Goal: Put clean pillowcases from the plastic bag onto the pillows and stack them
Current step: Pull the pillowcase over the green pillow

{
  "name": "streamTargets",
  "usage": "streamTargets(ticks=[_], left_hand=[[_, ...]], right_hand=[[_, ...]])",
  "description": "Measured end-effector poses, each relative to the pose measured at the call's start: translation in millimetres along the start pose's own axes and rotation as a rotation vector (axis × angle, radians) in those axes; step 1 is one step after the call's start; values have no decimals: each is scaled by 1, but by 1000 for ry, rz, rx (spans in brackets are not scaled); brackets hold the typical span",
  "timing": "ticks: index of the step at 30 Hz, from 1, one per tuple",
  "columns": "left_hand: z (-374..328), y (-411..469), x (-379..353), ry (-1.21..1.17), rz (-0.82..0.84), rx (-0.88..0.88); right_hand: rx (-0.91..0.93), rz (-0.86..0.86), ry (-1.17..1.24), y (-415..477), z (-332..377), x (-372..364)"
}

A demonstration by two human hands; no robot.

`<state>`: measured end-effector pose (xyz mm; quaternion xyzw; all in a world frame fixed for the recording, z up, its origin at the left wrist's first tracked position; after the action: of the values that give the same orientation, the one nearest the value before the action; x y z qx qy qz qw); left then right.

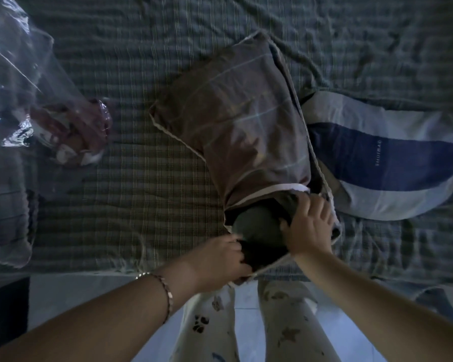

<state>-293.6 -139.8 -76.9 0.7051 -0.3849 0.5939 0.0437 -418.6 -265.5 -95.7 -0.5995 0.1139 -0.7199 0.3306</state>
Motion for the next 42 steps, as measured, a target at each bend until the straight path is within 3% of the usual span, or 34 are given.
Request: streamTargets(ticks=[2,5,9,13,16,19,23,26,29,34,39,42], left_hand=[[-8,-1,-5,-144,-30,8],[-17,0,-20,-142,-111,64],[-14,2,-26,-203,-141,97],[-1,-13,-29,-179,-75,164],[-1,-17,-14,-207,-127,131],[-5,-19,-5,-166,-194,82],[2,-29,-4,-245,-337,125],[11,-34,-12,-181,-318,240],[22,-36,-19,-210,-300,355],[22,-28,-16,-371,-139,362],[21,29,0,-567,36,773],[12,94,22,-540,-68,705]], right_hand=[[192,27,21,-12,9,-14],[276,376,-137,-12,17,-37],[391,360,-256,12,22,-30],[678,556,-431,5,34,-12],[750,629,-433,-3,48,-4],[733,650,-399,-15,67,-32],[452,623,-420,-13,60,-79],[465,687,-99,-24,50,-77],[554,561,180,-46,27,-47],[551,284,-252,-14,-73,-23],[696,153,-95,-16,-98,-1],[770,102,-51,-23,-105,10]])
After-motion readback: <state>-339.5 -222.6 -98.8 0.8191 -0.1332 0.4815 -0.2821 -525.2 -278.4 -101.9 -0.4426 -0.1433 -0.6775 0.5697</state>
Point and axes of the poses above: each hand's wrist, its own y-axis towards the middle knuckle, its own x-axis out of the back of the hand, z = x × y, the point moved 3 cm from there along y, towards the middle knuckle, and after that the axes turned 10 degrees about y, right-handed, at the moved point
